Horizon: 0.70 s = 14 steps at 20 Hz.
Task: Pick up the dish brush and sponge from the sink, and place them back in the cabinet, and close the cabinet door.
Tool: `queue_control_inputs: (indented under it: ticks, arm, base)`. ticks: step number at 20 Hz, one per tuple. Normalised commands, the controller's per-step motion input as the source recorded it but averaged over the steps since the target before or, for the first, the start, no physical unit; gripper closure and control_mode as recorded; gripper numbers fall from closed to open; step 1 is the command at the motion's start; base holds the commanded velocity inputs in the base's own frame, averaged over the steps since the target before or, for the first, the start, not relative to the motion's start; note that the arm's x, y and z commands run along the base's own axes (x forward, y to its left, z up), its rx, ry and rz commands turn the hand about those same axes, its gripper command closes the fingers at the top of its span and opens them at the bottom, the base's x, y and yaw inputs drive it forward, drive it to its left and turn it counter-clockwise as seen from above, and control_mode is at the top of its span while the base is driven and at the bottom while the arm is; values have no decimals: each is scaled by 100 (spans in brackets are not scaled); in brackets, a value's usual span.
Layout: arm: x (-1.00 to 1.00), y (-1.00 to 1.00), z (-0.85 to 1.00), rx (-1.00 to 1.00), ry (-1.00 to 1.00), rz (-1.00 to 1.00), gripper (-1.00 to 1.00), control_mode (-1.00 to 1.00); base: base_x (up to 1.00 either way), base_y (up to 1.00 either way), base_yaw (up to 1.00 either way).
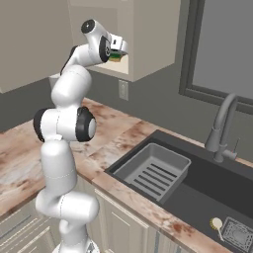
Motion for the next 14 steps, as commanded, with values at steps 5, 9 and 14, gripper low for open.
queue_control_inputs:
  ticks: [5,9,14]
  arm:
    - [-11,0,-4,0,-1,0,-100,-100]
    - [-20,1,-3,0,-1,0,-100,-100]
    - [-28,6,-5,0,-1,0,-100,-100]
  base:
    - [0,0,0]
    - [0,0,0]
    - [0,0,0]
